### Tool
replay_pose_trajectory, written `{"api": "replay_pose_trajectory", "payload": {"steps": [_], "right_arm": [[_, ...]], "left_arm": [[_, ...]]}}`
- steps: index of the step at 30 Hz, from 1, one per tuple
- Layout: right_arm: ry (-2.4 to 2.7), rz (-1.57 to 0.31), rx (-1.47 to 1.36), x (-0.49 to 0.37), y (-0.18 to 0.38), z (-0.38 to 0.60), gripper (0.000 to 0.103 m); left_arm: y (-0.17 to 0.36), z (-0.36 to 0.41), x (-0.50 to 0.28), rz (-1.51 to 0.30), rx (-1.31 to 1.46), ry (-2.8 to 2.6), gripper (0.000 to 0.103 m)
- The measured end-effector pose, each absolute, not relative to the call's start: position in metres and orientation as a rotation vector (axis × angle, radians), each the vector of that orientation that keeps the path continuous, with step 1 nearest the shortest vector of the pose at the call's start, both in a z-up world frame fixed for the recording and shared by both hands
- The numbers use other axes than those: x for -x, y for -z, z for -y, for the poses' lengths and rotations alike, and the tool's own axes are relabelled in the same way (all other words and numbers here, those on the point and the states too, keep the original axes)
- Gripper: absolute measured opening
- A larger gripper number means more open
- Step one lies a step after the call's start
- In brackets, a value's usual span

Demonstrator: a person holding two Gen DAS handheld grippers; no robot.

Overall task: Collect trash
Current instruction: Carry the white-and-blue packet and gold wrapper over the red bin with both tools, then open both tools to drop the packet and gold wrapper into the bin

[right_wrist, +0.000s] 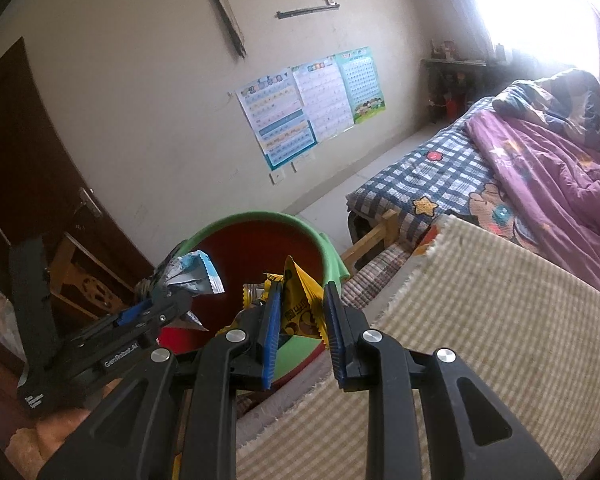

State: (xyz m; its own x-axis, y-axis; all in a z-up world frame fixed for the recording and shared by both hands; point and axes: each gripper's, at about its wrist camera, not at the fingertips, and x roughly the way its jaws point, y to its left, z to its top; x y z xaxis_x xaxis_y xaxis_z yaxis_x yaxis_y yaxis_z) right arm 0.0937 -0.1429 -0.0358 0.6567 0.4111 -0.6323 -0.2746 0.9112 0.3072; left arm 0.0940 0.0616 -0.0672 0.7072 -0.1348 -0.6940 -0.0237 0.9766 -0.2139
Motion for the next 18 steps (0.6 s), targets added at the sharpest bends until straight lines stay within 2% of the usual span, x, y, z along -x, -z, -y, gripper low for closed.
{"api": "replay_pose_trajectory", "payload": {"steps": [18], "right_arm": [[-0.415, -0.811, -0.143, -0.113, 0.051, 0.118, 0.023]], "left_arm": [[0.075, -0.066, -0.096, -0.797, 0.223, 0.053, 0.044]]}}
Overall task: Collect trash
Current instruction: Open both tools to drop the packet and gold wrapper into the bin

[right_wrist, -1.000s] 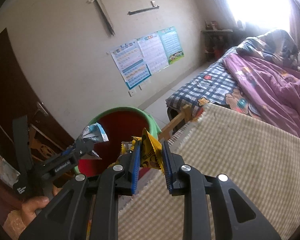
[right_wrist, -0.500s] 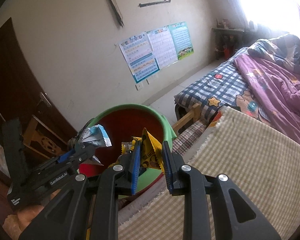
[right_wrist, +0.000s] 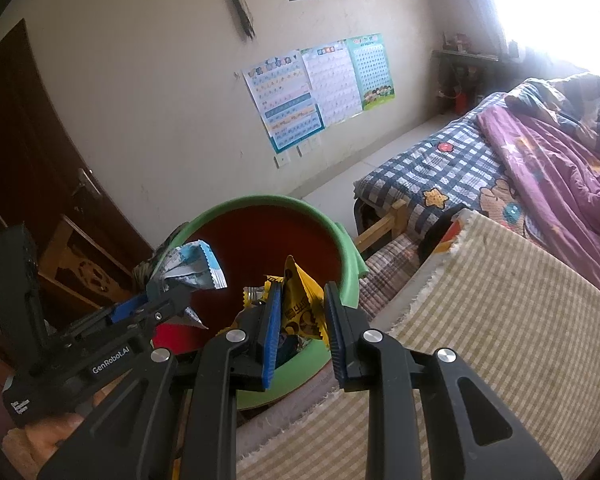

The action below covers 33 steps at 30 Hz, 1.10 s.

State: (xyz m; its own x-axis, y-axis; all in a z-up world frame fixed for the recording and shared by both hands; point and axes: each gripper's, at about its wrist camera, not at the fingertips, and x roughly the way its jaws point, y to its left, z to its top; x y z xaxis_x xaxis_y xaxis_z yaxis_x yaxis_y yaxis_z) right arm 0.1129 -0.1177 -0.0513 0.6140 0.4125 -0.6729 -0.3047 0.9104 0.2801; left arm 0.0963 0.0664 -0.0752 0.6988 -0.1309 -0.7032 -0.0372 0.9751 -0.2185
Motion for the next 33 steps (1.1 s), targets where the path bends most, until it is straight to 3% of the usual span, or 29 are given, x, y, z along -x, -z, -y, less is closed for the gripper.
{"api": "replay_pose_trajectory", "payload": {"steps": [30, 31, 33], "right_arm": [[-0.431, -0.84, -0.101, -0.132, 0.061, 0.097, 0.023], [-0.433, -0.84, -0.104, -0.132, 0.062, 0.097, 0.025], [-0.434, -0.831, -0.108, -0.131, 0.061, 0.098, 0.043]], "left_arm": [[0.085, -0.069, -0.107, -0.827, 0.247, 0.033, 0.045], [0.085, -0.069, -0.107, -0.826, 0.247, 0.031, 0.046], [0.085, -0.07, -0.106, -0.817, 0.25, 0.028, 0.055]]}}
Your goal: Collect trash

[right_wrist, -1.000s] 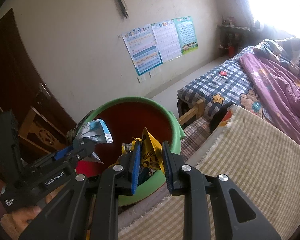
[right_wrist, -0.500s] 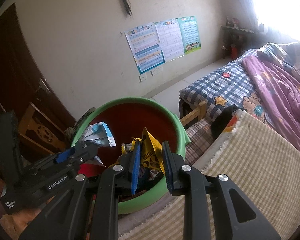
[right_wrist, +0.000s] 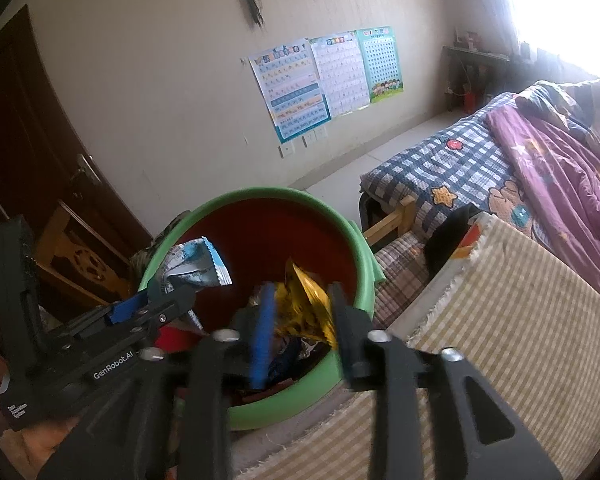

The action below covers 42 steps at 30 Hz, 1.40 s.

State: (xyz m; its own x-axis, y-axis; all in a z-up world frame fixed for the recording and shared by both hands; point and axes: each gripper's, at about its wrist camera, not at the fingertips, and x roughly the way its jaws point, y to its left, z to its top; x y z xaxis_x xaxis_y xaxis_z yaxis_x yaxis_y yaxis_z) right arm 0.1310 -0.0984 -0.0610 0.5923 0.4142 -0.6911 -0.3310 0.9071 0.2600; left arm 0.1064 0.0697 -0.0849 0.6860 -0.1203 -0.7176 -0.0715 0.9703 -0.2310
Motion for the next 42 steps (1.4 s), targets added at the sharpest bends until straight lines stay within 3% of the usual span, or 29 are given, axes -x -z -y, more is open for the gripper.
{"api": "replay_pose_trajectory", "payload": {"steps": [1, 4, 6, 11, 20, 31, 42], "right_arm": [[-0.435, -0.819, -0.11, -0.13, 0.06, 0.099, 0.056], [-0.45, -0.787, -0.104, -0.125, 0.055, 0.101, 0.064], [-0.461, -0.768, -0.101, -0.12, 0.049, 0.102, 0.073], [-0.444, -0.679, -0.12, -0.099, 0.031, 0.121, 0.095], [-0.306, -0.504, -0.235, -0.055, 0.003, 0.182, 0.096], [-0.273, -0.347, -0.336, -0.011, -0.015, 0.227, 0.096], [-0.216, -0.354, -0.343, -0.003, -0.021, 0.24, 0.096]], "left_arm": [[0.086, -0.071, -0.107, -0.814, 0.251, 0.028, 0.058], [0.087, -0.074, -0.105, -0.799, 0.245, 0.019, 0.064], [0.087, -0.077, -0.105, -0.791, 0.243, 0.016, 0.076], [0.078, -0.076, -0.1, -0.749, 0.225, 0.014, 0.083], [0.043, -0.047, -0.083, -0.653, 0.18, 0.065, 0.097], [-0.002, 0.004, -0.048, -0.452, 0.079, 0.095, 0.097], [-0.006, 0.008, -0.044, -0.464, 0.082, 0.043, 0.097]]}}
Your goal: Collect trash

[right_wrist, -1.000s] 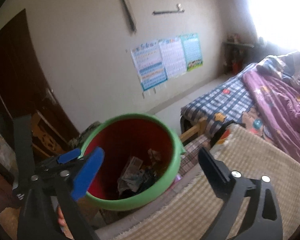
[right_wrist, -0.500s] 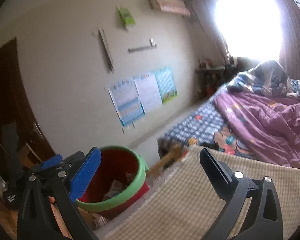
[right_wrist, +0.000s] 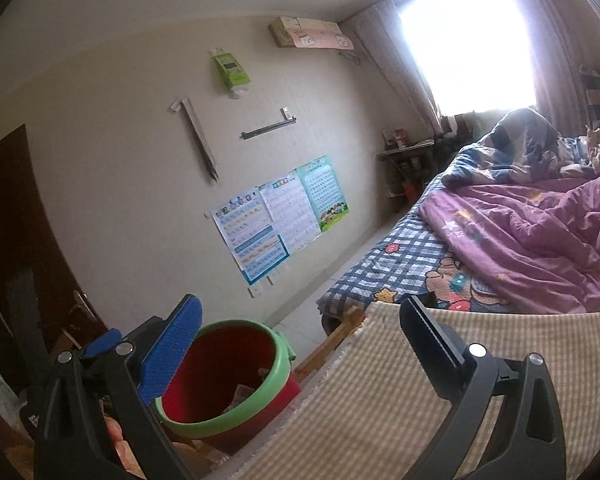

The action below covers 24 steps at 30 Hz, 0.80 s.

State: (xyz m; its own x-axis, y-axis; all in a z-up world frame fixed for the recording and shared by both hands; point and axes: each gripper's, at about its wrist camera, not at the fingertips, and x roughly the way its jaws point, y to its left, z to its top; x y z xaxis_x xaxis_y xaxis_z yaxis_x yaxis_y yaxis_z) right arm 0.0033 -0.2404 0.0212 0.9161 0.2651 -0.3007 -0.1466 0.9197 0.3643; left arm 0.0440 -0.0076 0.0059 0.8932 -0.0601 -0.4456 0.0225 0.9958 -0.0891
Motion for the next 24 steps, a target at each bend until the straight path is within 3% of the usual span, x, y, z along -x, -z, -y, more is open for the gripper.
{"api": "replay_pose_trajectory", "payload": {"steps": [24], "right_arm": [[-0.204, -0.395, -0.289, -0.006, -0.008, 0.231, 0.096]], "left_arm": [[0.001, 0.007, -0.047, -0.507, 0.065, 0.055, 0.097]]}}
